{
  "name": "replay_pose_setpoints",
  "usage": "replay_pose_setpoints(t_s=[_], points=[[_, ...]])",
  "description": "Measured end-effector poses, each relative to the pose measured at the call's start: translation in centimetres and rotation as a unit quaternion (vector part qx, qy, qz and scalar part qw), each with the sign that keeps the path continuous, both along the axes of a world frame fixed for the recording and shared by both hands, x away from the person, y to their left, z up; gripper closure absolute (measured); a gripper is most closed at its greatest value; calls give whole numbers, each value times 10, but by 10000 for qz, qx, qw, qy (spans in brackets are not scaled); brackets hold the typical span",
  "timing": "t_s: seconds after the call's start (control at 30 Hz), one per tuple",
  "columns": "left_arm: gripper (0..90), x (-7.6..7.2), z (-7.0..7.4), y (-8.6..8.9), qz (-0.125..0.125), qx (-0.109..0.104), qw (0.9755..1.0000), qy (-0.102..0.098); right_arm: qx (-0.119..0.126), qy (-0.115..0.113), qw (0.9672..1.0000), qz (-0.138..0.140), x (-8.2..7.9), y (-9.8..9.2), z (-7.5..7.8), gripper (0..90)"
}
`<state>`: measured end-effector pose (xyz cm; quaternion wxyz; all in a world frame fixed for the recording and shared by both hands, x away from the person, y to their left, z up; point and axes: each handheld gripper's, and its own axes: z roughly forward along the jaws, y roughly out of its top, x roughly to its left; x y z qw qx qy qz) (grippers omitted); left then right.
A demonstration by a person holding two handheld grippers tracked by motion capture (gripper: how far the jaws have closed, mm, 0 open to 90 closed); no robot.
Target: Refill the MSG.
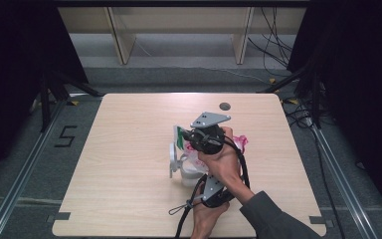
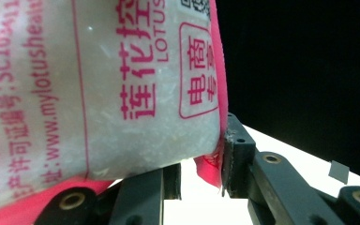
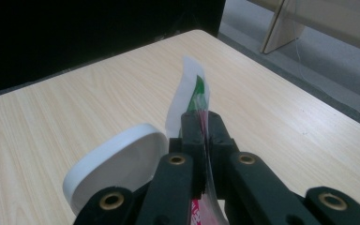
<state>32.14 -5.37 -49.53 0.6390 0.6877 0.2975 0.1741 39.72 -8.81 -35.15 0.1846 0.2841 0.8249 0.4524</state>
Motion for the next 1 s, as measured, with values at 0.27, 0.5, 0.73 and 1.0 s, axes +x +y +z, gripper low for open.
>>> replay_pose_setpoints(t_s=[0.27, 0.5, 0.73, 1.0], points=[[724, 0, 1, 1, -4, 54, 10000, -32, 30, -17, 10000, 66, 1, 0, 1, 897], [723, 0, 0, 0, 11, 8, 10000, 2, -38, -87, 10000, 24, 0, 1, -2, 897], [724, 0, 0, 1, -17, 31, 10000, 22, 19, 47, 10000, 9, 0, 1, 0, 897], [724, 0, 0, 1, -8, 42, 10000, 9, -1, -21, 10000, 32, 3, 0, 0, 898]])
